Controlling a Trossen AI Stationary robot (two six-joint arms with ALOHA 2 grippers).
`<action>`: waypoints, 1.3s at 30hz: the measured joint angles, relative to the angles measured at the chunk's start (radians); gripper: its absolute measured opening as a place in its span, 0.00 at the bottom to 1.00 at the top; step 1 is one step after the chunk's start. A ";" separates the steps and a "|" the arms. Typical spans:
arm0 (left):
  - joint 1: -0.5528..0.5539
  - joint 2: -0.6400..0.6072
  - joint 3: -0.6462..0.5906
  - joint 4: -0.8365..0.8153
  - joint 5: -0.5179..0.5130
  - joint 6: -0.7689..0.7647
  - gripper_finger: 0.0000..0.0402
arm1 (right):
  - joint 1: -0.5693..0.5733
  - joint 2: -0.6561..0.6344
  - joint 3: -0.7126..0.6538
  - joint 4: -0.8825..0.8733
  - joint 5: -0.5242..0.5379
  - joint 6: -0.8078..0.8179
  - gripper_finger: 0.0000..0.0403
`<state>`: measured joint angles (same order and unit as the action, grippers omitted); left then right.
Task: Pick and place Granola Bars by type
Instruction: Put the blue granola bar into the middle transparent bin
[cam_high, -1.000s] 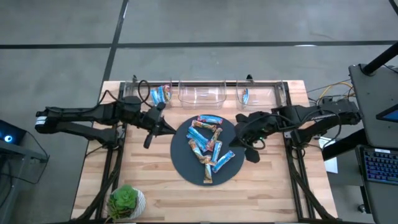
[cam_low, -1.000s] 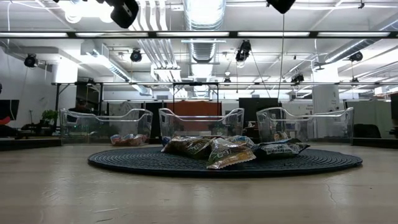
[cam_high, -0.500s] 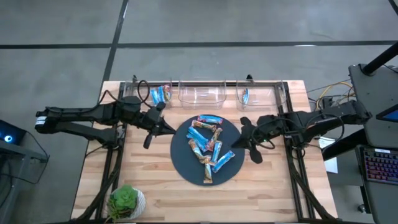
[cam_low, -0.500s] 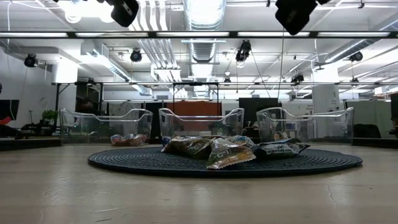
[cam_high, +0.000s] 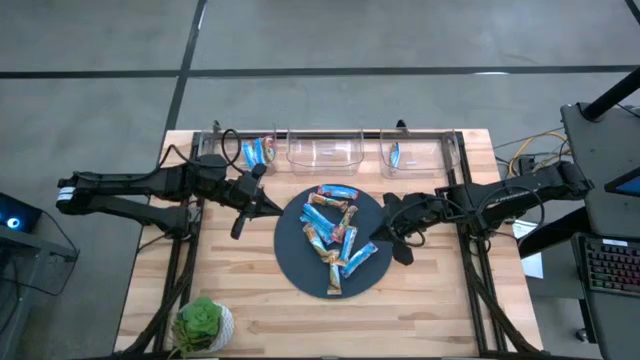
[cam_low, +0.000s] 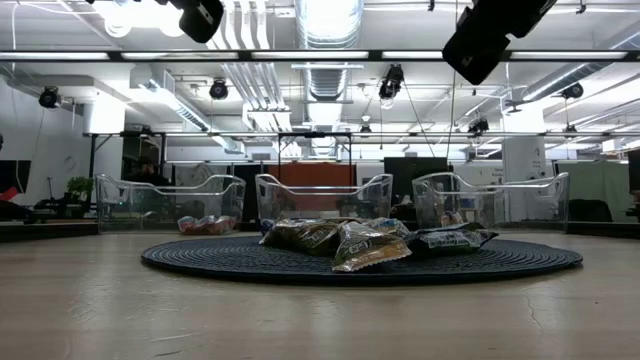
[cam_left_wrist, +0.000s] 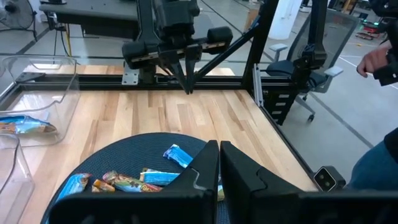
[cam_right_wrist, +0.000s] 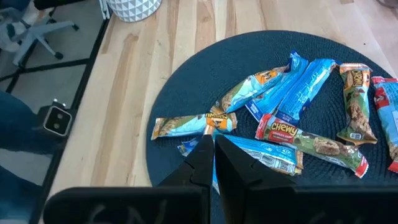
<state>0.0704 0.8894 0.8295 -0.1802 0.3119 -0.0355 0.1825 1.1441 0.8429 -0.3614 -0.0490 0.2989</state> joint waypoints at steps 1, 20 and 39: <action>0.000 0.000 0.000 0.001 0.000 0.000 0.00 | 0.000 0.003 0.000 0.000 0.000 0.000 0.02; 0.000 0.000 0.000 0.011 -0.028 0.005 0.00 | 0.001 0.005 0.000 0.000 -0.003 -0.011 0.02; 0.000 0.007 0.000 0.008 -0.025 -0.006 0.00 | 0.001 0.005 0.000 0.006 -0.003 -0.013 0.02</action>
<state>0.0704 0.8963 0.8295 -0.1719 0.2867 -0.0414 0.1833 1.1492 0.8429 -0.3553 -0.0517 0.2860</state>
